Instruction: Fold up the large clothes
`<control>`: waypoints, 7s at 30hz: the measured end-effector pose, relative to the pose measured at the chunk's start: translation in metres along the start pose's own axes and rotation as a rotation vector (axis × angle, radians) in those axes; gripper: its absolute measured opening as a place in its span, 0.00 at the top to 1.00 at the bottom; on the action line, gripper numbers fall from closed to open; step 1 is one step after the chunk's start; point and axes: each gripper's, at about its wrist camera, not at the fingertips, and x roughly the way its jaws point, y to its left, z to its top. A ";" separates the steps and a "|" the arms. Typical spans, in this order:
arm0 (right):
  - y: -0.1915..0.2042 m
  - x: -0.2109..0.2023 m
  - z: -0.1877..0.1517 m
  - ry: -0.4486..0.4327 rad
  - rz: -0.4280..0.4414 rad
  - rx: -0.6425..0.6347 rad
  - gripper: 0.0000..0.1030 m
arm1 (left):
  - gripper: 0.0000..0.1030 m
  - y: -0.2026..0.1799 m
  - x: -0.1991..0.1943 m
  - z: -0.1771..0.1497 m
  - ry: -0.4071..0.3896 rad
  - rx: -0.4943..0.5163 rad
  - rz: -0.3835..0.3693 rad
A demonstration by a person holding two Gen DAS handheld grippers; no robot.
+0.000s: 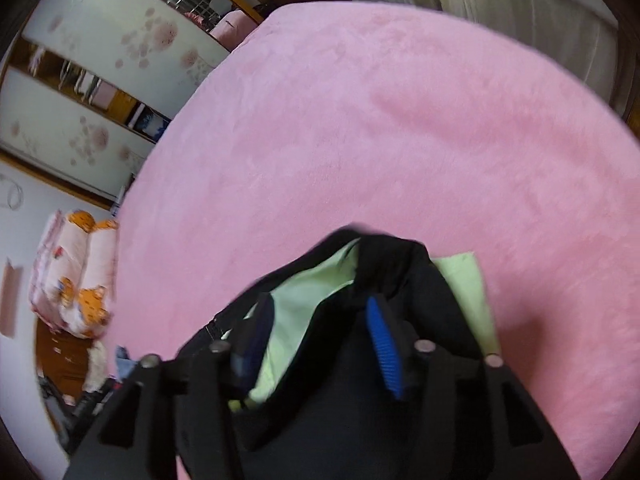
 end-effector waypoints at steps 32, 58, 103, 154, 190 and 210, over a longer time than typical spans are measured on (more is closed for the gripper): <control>0.082 0.100 -0.036 0.217 0.010 -0.031 0.97 | 0.35 -0.061 0.015 -0.097 0.282 0.039 -0.012; 0.070 0.076 -0.118 0.281 0.132 -0.261 0.96 | 0.82 -0.116 0.039 -0.140 0.283 0.192 -0.250; 0.068 0.043 -0.176 0.158 0.146 -0.331 1.00 | 0.91 -0.090 0.054 -0.157 0.142 0.015 -0.040; 0.089 0.077 -0.202 0.283 -0.089 -0.328 1.00 | 0.47 0.108 -0.011 -0.271 0.213 -0.499 -0.113; 0.079 0.094 -0.207 0.265 -0.036 -0.256 1.00 | 0.91 0.048 -0.066 -0.219 -0.222 -0.253 -0.427; -0.038 0.053 -0.131 0.378 0.173 -0.287 1.00 | 0.91 -0.261 -0.082 -0.281 -0.179 0.241 -0.534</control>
